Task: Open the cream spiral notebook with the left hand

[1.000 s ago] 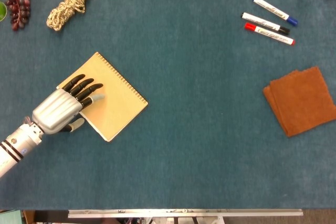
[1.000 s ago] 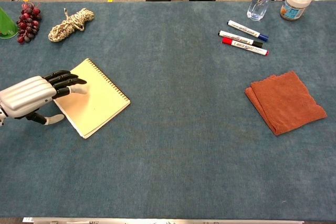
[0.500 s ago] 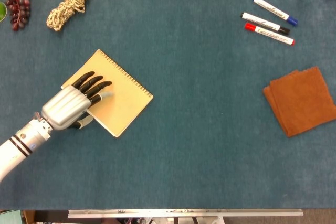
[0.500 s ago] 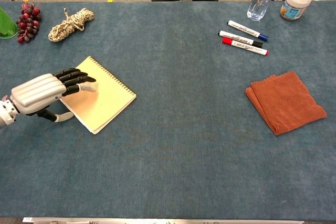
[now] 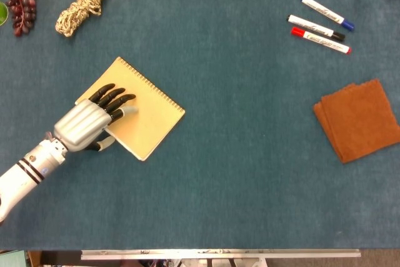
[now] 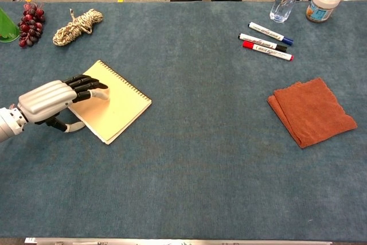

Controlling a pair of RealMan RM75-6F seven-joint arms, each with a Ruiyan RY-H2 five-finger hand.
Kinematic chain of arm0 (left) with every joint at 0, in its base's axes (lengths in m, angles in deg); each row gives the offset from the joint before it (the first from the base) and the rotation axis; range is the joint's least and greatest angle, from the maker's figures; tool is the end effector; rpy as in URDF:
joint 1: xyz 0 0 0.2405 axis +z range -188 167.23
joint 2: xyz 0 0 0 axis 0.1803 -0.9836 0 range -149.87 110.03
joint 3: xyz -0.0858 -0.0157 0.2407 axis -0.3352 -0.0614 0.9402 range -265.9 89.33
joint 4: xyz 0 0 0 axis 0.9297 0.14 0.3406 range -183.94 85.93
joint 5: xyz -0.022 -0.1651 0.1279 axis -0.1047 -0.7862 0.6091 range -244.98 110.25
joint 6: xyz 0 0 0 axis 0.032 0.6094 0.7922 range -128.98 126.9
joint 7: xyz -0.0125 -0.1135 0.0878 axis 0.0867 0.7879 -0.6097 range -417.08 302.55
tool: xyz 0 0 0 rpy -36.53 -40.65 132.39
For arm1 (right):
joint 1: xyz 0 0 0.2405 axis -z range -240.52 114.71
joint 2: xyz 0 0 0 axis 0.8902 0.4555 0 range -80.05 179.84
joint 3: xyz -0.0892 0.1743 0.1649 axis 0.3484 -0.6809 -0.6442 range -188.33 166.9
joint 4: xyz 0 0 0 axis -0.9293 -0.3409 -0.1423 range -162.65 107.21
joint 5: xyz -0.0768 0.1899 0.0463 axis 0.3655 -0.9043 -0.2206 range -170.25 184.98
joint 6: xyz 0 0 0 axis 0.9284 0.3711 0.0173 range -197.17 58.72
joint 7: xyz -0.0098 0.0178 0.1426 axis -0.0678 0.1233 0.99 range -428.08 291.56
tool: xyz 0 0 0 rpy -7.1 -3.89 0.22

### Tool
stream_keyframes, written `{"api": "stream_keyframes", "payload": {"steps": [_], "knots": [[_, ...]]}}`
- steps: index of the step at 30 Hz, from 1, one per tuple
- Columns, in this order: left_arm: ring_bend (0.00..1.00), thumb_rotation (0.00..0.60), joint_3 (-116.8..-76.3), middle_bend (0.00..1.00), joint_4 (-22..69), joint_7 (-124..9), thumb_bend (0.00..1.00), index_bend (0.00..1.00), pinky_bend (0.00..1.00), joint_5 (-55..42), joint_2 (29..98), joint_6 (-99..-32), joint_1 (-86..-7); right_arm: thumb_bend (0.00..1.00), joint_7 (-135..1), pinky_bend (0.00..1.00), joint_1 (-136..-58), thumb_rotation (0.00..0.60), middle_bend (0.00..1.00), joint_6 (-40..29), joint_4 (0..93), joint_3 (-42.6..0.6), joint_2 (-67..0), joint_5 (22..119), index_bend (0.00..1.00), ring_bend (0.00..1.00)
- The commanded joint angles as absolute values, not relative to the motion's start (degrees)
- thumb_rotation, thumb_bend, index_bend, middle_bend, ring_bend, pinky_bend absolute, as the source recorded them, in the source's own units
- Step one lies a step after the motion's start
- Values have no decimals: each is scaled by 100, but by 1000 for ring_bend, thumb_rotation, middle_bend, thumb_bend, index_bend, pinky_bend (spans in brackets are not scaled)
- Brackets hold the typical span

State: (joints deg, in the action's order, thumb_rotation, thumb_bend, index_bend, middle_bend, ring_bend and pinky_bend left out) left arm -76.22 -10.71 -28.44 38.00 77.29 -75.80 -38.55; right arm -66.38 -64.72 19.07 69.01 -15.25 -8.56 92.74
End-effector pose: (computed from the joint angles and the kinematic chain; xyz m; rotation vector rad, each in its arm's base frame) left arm -0.3074 0.2700 -0.0180 -2.1795 -0.8534 -0.9783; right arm -0.3071 -0.1699 0.1949 1.3000 -0.8794 0.9289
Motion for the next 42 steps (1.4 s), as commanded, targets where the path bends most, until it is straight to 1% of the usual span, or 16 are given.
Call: {"api": "stream_keyframes", "payload": {"steps": [1, 12, 16, 18, 20, 23, 27, 30, 32, 35, 38, 42], "knots": [[27, 600, -7668, 102, -958, -2700, 298, 197, 21, 3733, 7751, -7579, -3916, 232, -6630, 292, -6462, 600, 268, 1914, 6884, -1527, -868, 9265, 310, 184], [28, 600, -7918, 122, -565, -2332, 298, 281, 20, 3451, 7862, -7465, -4121, 232, -6561, 292, -6413, 600, 268, 1977, 6813, -1562, -895, 9219, 310, 184], [28, 600, -8043, 132, -382, -2265, 305, 341, 20, 3318, 7904, -7367, -4215, 231, -6554, 292, -6415, 600, 268, 1973, 6788, -1571, -912, 9217, 310, 184], [28, 600, -8083, 137, -266, -2224, 337, 366, 19, 3265, 7902, -7311, -4252, 231, -6549, 292, -6414, 600, 268, 1970, 6783, -1576, -913, 9211, 310, 184], [28, 600, -8121, 143, -114, -2202, 416, 385, 11, 3222, 7891, -7262, -4297, 232, -6538, 292, -6411, 600, 268, 1979, 6774, -1585, -913, 9208, 310, 184], [28, 600, -8171, 149, 121, -2209, 510, 406, 1, 3158, 7875, -7160, -4366, 232, -6511, 292, -6402, 600, 268, 1998, 6763, -1593, -911, 9211, 310, 184], [28, 600, -8272, 155, 418, -2255, 567, 431, 0, 3024, 7890, -6964, -4464, 232, -6457, 292, -6382, 600, 268, 2034, 6730, -1597, -912, 9228, 311, 184], [29, 600, -8350, 162, 535, -2407, 572, 476, 0, 2941, 7922, -6852, -4523, 232, -6417, 292, -6363, 600, 268, 2055, 6703, -1601, -906, 9220, 311, 184], [35, 600, -8395, 177, 622, -2455, 571, 538, 0, 2882, 7932, -6765, -4567, 232, -6381, 292, -6352, 600, 268, 2072, 6678, -1605, -908, 9221, 310, 184], [55, 600, -8430, 206, 731, -2458, 568, 602, 0, 2825, 7907, -6690, -4607, 232, -6341, 292, -6348, 600, 268, 2078, 6627, -1608, -940, 9223, 310, 184], [66, 600, -8415, 221, 880, -2384, 562, 634, 0, 2816, 7771, -6735, -4590, 232, -6305, 292, -6354, 600, 268, 2063, 6586, -1605, -969, 9234, 310, 184], [66, 600, -8351, 224, 1197, -2188, 561, 641, 0, 2816, 7422, -6868, -4506, 232, -6302, 292, -6363, 600, 268, 2061, 6579, -1611, -974, 9255, 310, 184]]}}
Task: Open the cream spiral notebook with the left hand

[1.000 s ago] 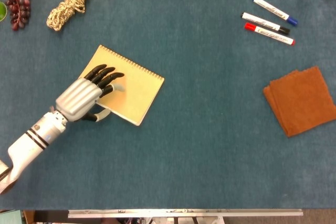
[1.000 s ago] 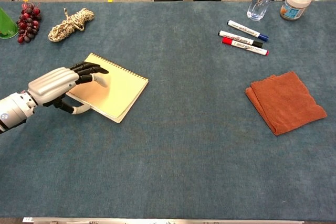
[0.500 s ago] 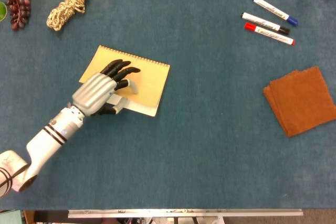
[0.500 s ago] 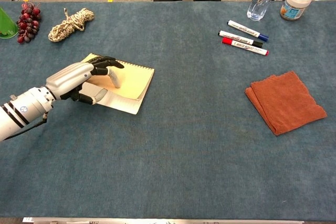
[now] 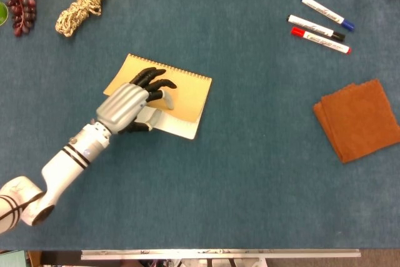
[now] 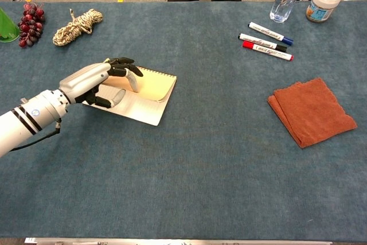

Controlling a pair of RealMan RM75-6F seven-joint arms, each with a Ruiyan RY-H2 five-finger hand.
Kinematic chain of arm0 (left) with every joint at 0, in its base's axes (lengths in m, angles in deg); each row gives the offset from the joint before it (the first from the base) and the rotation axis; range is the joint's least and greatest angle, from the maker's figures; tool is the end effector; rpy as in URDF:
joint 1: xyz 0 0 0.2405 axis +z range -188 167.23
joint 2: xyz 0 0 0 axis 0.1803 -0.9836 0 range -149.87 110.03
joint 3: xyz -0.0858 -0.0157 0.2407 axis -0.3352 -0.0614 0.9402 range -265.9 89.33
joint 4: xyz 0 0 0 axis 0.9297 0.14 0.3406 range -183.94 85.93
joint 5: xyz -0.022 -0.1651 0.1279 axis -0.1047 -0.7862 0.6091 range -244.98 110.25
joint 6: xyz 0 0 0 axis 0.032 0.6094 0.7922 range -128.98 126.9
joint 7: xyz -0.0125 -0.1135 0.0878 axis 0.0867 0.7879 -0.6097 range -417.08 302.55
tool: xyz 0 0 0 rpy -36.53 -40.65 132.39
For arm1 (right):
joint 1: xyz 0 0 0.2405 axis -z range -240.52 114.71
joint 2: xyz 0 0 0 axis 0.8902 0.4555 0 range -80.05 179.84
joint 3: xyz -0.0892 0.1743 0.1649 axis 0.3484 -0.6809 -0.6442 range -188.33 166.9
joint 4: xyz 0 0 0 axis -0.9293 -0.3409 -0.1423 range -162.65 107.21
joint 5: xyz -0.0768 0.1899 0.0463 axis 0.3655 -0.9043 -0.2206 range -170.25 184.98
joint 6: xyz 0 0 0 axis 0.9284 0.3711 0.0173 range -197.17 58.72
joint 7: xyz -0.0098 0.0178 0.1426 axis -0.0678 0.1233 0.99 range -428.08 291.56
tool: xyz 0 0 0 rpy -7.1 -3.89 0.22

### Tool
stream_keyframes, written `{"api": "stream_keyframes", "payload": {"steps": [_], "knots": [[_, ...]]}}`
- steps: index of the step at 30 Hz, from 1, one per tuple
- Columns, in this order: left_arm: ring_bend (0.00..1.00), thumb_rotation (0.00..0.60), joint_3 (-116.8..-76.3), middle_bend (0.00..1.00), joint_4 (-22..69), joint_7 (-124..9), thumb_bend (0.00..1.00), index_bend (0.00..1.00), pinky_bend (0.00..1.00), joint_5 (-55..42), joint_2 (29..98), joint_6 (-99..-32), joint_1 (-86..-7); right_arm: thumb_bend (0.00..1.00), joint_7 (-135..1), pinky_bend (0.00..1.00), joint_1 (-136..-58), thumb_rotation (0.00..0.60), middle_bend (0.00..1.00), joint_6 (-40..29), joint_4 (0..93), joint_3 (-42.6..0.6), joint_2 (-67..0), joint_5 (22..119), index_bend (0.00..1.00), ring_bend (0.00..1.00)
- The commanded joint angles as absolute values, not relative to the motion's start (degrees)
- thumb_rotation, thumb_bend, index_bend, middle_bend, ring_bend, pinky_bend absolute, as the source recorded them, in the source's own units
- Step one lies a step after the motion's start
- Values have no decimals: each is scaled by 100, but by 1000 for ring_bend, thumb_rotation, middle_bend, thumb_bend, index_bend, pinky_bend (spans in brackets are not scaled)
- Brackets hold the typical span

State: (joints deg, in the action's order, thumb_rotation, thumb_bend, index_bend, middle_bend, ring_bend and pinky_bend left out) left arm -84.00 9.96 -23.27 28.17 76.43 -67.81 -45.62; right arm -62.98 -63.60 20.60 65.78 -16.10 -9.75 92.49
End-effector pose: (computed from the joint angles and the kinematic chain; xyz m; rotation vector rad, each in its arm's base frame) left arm -0.2228 0.2968 -0.0447 -1.9667 -1.2871 -1.2754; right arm -0.3176 -0.1666 0.2000 1.2533 -0.8745 0.9572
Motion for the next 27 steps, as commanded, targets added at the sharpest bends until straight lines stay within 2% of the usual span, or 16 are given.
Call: {"api": "stream_keyframes", "payload": {"steps": [1, 10, 16, 21, 27], "knots": [[66, 600, -8305, 225, 1318, -2111, 561, 641, 0, 2835, 7272, -6896, -4485, 232, -6308, 292, -6366, 600, 268, 2063, 6585, -1614, -975, 9261, 310, 184], [70, 600, -7735, 223, 1980, -1723, 560, 627, 0, 3270, 5930, -7046, -4427, 231, -6410, 292, -6413, 600, 268, 2032, 6680, -1604, -1003, 9348, 310, 184], [70, 600, -7609, 219, 2201, -1890, 560, 617, 0, 3443, 5265, -6918, -4604, 232, -6476, 292, -6419, 600, 268, 2049, 6732, -1583, -1039, 9413, 310, 184], [70, 600, -7697, 219, 2523, -2587, 560, 617, 0, 3636, 5153, -6839, -4784, 232, -6468, 292, -6382, 600, 268, 2078, 6701, -1556, -1085, 9408, 310, 184], [70, 600, -7840, 218, 2988, -3468, 560, 617, 0, 3925, 5372, -6368, -5212, 232, -6412, 292, -6315, 600, 268, 2162, 6649, -1537, -1089, 9415, 311, 184]]}}
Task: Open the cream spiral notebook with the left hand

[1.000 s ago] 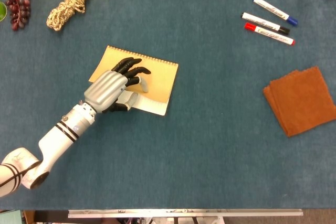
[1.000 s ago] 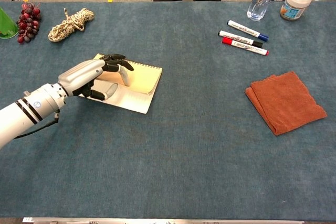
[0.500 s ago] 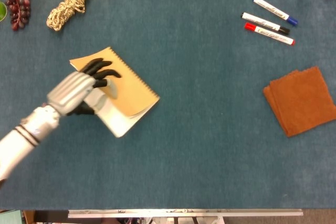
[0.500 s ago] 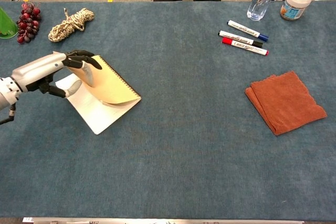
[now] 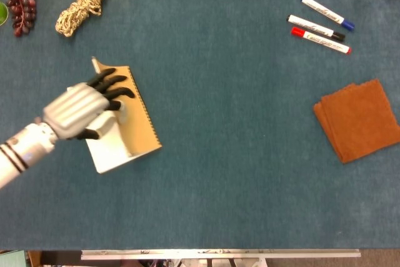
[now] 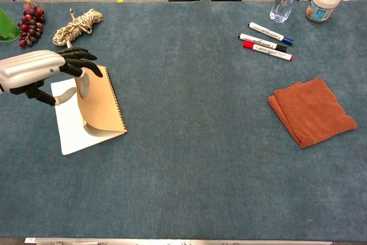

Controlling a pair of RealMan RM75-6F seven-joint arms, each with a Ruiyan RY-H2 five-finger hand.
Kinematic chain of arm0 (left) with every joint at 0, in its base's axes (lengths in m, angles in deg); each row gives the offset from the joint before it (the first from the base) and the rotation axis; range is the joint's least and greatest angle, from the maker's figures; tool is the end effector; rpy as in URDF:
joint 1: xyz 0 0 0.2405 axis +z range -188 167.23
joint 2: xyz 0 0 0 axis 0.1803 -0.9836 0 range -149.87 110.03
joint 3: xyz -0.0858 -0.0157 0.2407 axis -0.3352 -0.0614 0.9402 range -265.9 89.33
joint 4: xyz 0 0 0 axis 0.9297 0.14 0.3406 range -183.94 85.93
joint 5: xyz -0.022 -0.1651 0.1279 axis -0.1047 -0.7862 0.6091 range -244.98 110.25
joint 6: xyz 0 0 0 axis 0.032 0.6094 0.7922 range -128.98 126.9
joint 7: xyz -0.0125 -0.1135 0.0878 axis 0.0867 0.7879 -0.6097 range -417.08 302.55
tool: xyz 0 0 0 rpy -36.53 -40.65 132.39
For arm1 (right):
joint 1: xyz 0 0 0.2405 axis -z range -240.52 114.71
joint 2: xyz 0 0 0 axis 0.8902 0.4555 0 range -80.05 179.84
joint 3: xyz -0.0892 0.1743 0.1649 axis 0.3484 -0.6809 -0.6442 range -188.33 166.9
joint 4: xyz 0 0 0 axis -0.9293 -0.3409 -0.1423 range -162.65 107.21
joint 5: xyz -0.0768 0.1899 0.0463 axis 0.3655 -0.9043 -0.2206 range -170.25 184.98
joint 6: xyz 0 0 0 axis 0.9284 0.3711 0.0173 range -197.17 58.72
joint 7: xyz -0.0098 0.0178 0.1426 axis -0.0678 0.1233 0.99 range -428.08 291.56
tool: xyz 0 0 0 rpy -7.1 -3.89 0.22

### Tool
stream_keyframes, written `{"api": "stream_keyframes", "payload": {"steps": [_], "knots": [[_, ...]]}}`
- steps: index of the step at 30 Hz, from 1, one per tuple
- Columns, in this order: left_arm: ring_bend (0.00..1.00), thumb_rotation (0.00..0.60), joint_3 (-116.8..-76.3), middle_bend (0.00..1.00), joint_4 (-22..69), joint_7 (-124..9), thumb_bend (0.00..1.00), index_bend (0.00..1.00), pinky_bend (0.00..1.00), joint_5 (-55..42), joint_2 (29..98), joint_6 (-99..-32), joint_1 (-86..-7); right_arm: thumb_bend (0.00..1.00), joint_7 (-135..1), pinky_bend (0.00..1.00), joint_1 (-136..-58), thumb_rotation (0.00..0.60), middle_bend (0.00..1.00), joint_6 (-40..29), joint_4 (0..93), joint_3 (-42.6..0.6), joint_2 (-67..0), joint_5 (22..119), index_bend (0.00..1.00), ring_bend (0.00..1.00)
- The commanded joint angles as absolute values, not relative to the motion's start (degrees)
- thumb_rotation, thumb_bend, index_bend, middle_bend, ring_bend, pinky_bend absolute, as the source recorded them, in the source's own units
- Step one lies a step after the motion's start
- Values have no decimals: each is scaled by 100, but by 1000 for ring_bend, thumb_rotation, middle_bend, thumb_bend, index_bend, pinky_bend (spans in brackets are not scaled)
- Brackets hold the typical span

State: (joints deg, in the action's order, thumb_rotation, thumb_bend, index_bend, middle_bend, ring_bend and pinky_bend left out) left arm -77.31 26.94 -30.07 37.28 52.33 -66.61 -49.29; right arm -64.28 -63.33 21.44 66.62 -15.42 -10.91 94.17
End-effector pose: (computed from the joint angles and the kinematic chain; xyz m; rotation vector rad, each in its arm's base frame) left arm -0.2369 0.2853 0.0537 -2.2662 -0.9954 -1.0025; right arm -0.3110 -0.1628 0.1905 1.2705 -0.8761 0.9760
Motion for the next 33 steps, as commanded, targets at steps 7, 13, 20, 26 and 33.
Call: {"api": "stream_keyframes", "payload": {"steps": [7, 13, 20, 26, 33], "knots": [[70, 600, -8128, 215, 3160, -3886, 560, 614, 0, 3885, 5792, -5819, -5677, 232, -6308, 292, -6225, 600, 268, 2261, 6578, -1529, -1067, 9387, 310, 184], [69, 600, -8316, 202, 3170, -3981, 560, 593, 0, 3633, 6080, -5315, -6007, 232, -6201, 292, -6144, 600, 268, 2299, 6483, -1514, -1074, 9326, 311, 184], [69, 600, -8520, 190, 3061, -3922, 559, 535, 0, 3200, 6337, -4914, -6229, 232, -6122, 292, -6118, 600, 268, 2294, 6412, -1517, -1079, 9308, 310, 184], [69, 600, -8637, 180, 2955, -3833, 560, 486, 0, 2823, 6494, -4517, -6409, 231, -6089, 292, -6140, 600, 268, 2243, 6378, -1520, -1111, 9318, 311, 184], [68, 600, -8699, 160, 2940, -3619, 560, 409, 0, 2382, 6692, -4191, -6469, 231, -6019, 292, -6139, 600, 268, 2220, 6310, -1534, -1130, 9295, 310, 184]]}}
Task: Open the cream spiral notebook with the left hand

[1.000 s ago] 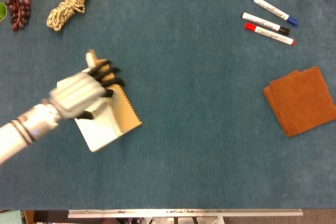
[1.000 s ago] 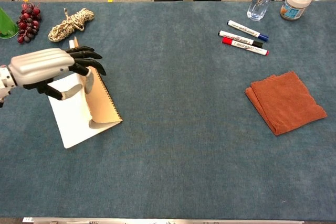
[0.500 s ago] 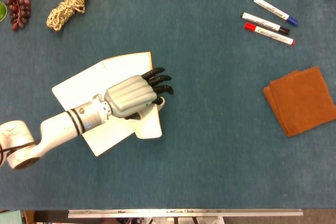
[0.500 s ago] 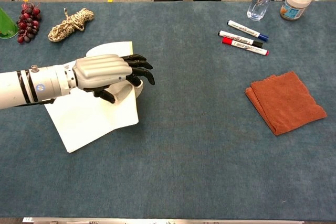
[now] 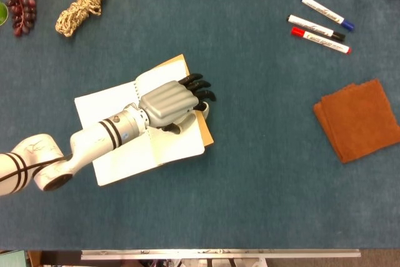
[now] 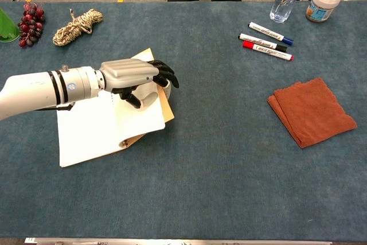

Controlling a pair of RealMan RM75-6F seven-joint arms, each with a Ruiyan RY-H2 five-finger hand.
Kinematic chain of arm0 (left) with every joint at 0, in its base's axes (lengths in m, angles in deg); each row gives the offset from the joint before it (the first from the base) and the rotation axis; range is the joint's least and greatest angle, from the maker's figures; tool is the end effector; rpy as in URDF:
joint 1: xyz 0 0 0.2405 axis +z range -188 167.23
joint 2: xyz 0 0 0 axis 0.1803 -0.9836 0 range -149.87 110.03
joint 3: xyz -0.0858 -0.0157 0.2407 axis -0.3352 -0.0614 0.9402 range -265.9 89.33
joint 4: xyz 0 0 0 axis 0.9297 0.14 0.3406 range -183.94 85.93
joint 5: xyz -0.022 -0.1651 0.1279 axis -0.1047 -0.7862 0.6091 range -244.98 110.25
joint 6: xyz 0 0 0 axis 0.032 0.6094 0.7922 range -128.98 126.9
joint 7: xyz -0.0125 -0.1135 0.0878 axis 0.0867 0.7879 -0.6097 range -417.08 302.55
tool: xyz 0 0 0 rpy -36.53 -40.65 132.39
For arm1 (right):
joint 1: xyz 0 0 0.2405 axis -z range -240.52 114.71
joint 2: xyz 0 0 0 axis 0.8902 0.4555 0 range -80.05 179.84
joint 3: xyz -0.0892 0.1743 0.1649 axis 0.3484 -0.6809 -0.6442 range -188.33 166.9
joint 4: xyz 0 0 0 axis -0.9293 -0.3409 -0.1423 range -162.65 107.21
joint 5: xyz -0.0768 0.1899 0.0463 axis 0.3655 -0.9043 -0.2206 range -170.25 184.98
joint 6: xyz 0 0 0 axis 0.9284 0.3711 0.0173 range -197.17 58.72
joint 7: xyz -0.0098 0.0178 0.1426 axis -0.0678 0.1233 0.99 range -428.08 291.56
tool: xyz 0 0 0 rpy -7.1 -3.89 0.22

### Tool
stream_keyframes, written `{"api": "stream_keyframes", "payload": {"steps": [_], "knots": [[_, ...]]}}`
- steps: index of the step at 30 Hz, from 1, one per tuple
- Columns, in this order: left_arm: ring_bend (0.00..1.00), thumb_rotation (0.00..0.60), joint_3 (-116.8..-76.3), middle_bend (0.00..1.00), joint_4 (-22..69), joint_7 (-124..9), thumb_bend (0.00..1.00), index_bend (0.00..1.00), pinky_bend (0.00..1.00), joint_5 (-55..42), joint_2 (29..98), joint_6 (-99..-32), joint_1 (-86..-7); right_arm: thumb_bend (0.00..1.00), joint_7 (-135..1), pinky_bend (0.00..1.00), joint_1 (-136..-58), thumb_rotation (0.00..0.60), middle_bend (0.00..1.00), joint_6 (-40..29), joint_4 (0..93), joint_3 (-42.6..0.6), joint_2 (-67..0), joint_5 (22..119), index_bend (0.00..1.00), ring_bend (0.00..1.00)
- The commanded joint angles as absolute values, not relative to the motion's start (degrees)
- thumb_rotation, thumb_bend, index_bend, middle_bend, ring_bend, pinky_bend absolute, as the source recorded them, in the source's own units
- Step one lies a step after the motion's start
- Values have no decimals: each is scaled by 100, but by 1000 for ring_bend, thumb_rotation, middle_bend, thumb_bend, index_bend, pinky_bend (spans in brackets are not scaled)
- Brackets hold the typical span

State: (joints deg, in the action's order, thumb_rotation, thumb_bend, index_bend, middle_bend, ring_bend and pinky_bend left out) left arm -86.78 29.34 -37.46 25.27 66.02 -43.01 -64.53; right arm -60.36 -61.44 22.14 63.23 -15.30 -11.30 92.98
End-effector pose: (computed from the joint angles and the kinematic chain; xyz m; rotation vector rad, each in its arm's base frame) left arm -0.1261 0.3248 -0.0502 -2.4384 -1.0590 -0.9105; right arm -0.3287 -0.1513 0.1969 1.2219 -0.9002 0.9604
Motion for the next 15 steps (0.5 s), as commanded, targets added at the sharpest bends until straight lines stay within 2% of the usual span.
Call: {"api": "stream_keyframes", "payload": {"steps": [1, 5, 9, 15], "knots": [[64, 600, -8696, 151, 2955, -3561, 560, 371, 0, 2326, 6715, -4137, -6473, 231, -6008, 292, -6135, 600, 268, 2223, 6298, -1534, -1129, 9295, 310, 184], [8, 600, -8710, 80, 3015, -3344, 560, 192, 0, 2150, 6802, -3954, -6512, 232, -5969, 292, -6118, 600, 268, 2233, 6275, -1539, -1118, 9284, 310, 184], [0, 600, -8746, 2, 3021, -3094, 560, 67, 0, 2011, 6894, -3884, -6514, 232, -5916, 292, -6098, 600, 268, 2256, 6238, -1539, -1122, 9289, 311, 184], [0, 600, -8904, 0, 2924, -2484, 560, 9, 0, 1646, 7066, -3936, -6361, 232, -5844, 292, -6073, 600, 268, 2283, 6177, -1536, -1136, 9302, 311, 184]]}}
